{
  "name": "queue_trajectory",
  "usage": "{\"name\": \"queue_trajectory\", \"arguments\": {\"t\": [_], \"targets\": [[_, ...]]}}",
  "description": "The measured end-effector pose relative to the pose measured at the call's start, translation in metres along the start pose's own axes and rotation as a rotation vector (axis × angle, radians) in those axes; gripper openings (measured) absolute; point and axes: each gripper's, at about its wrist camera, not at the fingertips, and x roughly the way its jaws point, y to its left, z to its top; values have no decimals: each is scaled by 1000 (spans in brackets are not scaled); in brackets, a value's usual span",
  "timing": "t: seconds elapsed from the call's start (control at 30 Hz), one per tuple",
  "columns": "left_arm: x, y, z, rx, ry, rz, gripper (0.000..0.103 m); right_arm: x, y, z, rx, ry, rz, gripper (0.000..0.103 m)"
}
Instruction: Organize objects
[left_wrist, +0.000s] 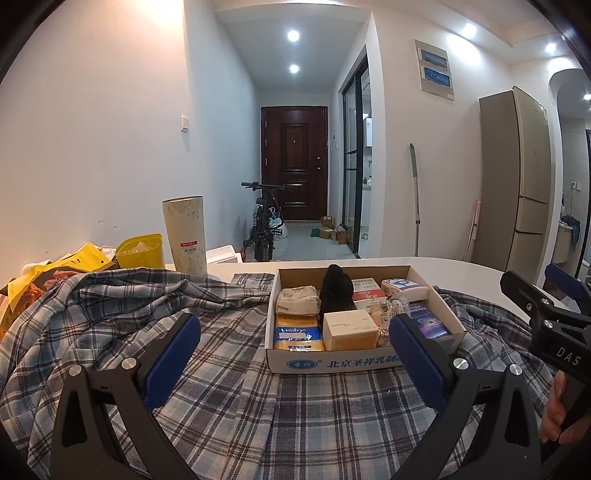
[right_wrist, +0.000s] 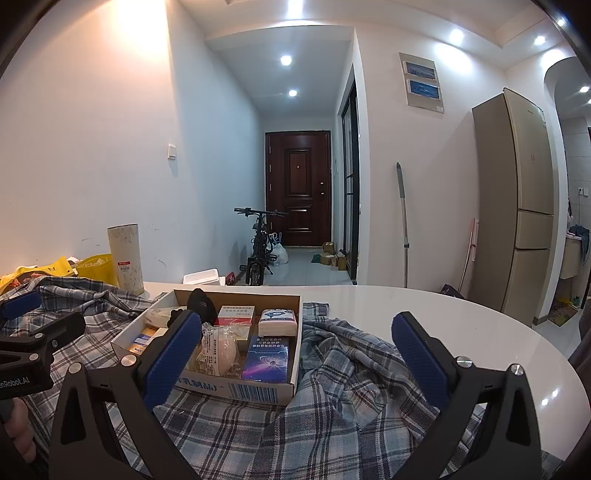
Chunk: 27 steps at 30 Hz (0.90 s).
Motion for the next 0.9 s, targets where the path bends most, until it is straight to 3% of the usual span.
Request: {"name": "queue_trajectory", "arguments": {"t": [0.9], "targets": [[1, 4, 1, -30, 20, -11, 103, 9, 4, -2, -16, 41, 18, 103]]}}
